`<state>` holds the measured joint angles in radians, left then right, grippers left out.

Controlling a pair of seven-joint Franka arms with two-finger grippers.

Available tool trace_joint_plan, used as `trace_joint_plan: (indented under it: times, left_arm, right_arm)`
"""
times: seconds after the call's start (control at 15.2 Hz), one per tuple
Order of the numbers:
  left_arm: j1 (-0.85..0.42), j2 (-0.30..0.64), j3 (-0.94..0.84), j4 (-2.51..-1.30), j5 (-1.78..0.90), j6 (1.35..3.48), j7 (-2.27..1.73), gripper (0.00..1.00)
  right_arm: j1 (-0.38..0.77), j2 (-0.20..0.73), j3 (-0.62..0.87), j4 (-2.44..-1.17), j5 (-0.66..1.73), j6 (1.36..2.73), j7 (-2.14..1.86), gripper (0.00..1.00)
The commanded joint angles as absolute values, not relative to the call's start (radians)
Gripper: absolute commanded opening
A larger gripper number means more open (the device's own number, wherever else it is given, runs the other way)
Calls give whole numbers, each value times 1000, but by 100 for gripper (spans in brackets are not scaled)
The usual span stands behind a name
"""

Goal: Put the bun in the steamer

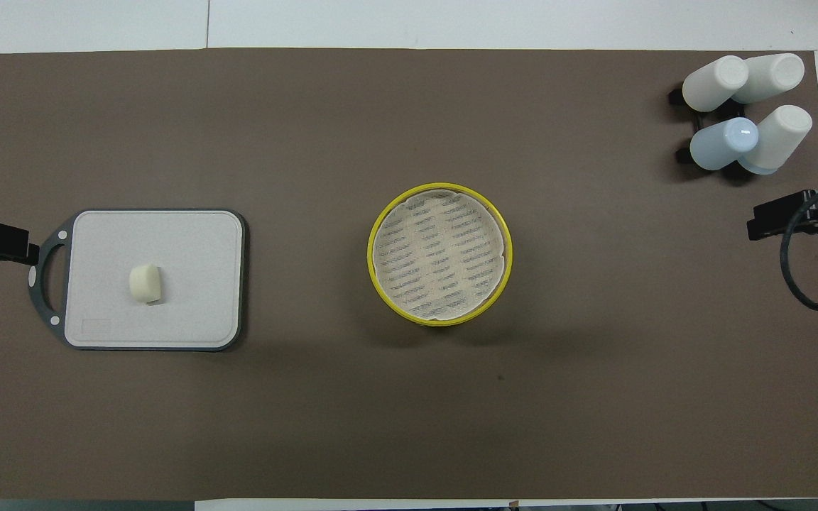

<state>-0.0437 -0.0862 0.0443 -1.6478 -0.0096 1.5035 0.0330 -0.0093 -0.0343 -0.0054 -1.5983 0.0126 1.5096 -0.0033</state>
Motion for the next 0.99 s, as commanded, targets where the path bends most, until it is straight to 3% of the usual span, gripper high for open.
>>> trace_joint_plan:
  times: [0.0, 0.72, 0.92]
  left_arm:
    - [-40, -100, 44, -1657, -20, 1517, 29, 100]
    - [-40, -100, 44, -1658, -18, 1519, 29, 100]
    - [-41, -100, 44, -1660, -18, 1525, 29, 100]
  right_arm:
    - [-25, -49, 8, -1611, 6, 1517, -34, 100]
    - [14, -43, 11, -1595, 20, 1522, -26, 100]
    - [139, -2, 20, -1563, 76, 1551, 75, 100]
